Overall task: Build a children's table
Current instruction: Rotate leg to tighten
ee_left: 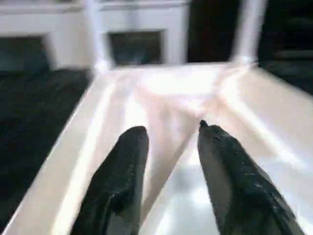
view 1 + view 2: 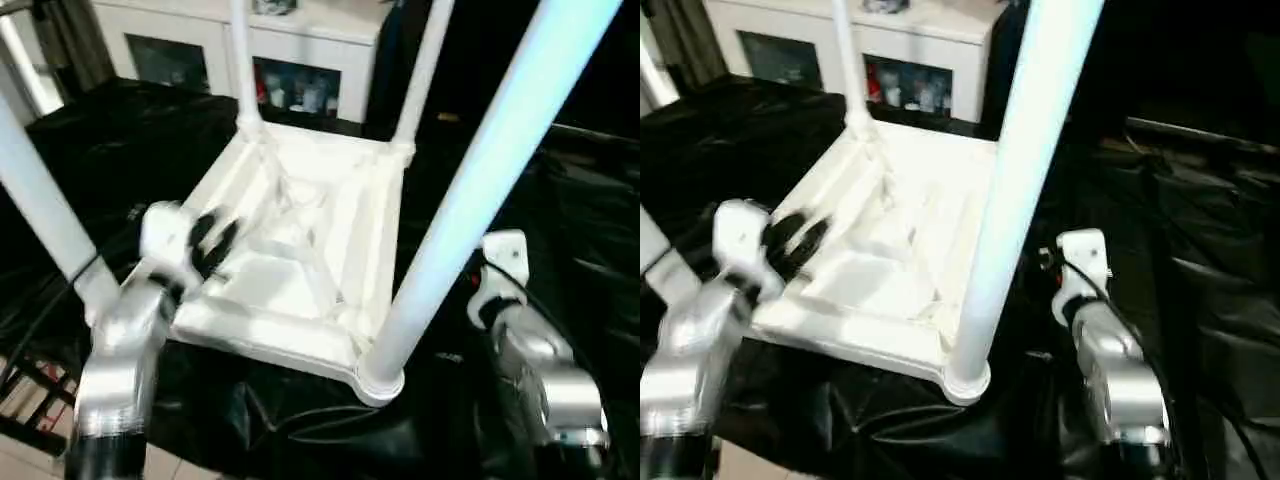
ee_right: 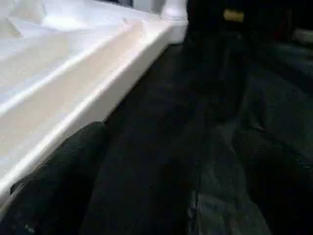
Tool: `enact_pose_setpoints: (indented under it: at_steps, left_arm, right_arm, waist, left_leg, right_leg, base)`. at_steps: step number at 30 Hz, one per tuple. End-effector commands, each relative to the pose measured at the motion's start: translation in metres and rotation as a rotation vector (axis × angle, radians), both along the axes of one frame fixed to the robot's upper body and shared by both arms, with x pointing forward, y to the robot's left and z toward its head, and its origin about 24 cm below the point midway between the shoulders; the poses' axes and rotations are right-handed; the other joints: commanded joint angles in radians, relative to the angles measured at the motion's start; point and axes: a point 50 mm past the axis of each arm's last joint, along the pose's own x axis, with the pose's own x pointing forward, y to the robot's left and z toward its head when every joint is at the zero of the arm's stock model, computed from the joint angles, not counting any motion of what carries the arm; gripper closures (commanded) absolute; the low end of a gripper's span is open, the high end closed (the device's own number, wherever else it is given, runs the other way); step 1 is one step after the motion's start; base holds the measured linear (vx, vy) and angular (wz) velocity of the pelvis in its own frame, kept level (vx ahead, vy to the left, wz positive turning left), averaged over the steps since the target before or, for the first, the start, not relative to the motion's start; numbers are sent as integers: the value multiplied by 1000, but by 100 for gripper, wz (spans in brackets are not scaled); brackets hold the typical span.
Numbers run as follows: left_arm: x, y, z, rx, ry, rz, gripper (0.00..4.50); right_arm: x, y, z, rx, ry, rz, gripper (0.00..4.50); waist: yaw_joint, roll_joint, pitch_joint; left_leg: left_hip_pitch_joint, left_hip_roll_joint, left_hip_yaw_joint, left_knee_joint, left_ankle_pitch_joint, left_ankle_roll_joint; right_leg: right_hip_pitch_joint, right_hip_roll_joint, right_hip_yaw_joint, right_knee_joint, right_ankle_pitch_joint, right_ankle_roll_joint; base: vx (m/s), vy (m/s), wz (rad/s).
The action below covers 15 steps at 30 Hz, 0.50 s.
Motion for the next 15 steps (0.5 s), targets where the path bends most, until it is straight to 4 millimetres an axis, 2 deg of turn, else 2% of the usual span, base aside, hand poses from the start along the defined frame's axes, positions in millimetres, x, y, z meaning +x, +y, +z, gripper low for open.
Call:
enact_pose_setpoints:
  at_steps: [1,3,4,5,7,8,9,10,11,12,13,14,15]
  left_arm:
    - [-3,-3,11,5,-72,27,231]
    - [-10,-3,10,-24,-87,56,231]
    - [-13,-4,9,-34,-86,74,231]
    - [-17,-5,8,-41,-78,96,231]
    - [-23,-10,4,-48,-52,90,231]
    - [-24,-12,3,-48,-45,88,231]
    - [-26,-12,1,-33,-32,95,231]
    - [-26,-12,0,-28,-29,100,231]
    - [-26,-12,0,-28,-29,100,231]
    - [-26,-11,0,-35,-27,108,231]
    - [-25,-11,1,-31,-35,108,231]
    - [-26,-11,2,-26,-43,106,231]
    - [-27,-12,4,-15,-59,104,231]
  right_arm:
    - [-2,4,6,16,-21,9,0]
    - [-7,9,4,1,-11,27,0]
    - [-10,11,2,-7,3,33,0]
    - [-13,13,0,-23,10,32,0]
    - [-18,16,-4,-50,28,33,0]
    - [-19,16,-5,-51,31,31,0]
    - [-20,17,-5,-33,23,22,0]
    - [-20,16,-5,2,27,6,0]
    - [-20,16,-5,2,27,6,0]
    - [-20,14,-5,18,30,-10,0]
    - [-20,12,-5,14,33,-18,0]
    - [-20,10,-6,8,37,-22,0]
    - [-21,8,-6,-2,36,-28,0]
  waist:
    - [-1,5,-53]
    - [1,3,-50]
    - [0,0,-49]
    - [-2,-5,-49]
    - [1,-5,-49]
    - [8,-9,-49]
    - [13,-12,-51]
    - [9,-19,-49]
    - [20,-27,-51]
    - [50,-36,-53]
    - [60,-35,-50]
    - [65,-39,-43]
    - [54,-30,-44]
  left_leg:
    - [13,15,-8,-80,-349,-4]
    - [8,19,-11,-83,-358,-4]
    - [5,19,-12,-84,-364,-4]
    - [6,16,-10,-83,-370,-1]
    - [4,15,-7,-81,-365,4]
    - [-7,6,0,-71,-326,59]
    - [-10,2,4,-62,-304,84]
    - [47,2,38,2,-359,46]
    - [23,-5,31,8,-351,51]
    - [2,-19,13,48,-298,82]
    - [-11,-24,-6,71,-283,98]
    - [-24,-32,-42,93,-260,94]
    - [-10,-46,-53,67,-249,100]
  right_leg:
    - [29,-31,34,-94,-432,-76]
    - [29,-33,35,-96,-421,-68]
    - [30,-32,36,-94,-420,-66]
    - [26,-31,35,-97,-438,-57]
    - [28,-37,39,-98,-444,-51]
    - [34,-67,54,-108,-507,-50]
    - [38,-82,65,-115,-532,-43]
    - [-28,-62,131,-142,-657,-26]
    - [2,-76,167,-141,-705,-21]
    - [31,-107,250,-154,-731,-23]
    - [42,-128,288,-162,-752,-26]
    - [47,-118,332,-169,-786,-37]
    - [30,-57,331,-157,-715,-43]
  base:
    - [0,0,0]
    - [0,0,0]
    - [0,0,0]
    - [0,0,0]
    - [0,0,0]
    - [0,0,0]
    - [0,0,0]
    - [0,0,0]
    - [-15,70,-40]
    - [-17,64,-41]
    - [13,129,-54]
    - [-21,202,-58]
    - [-21,202,-58]
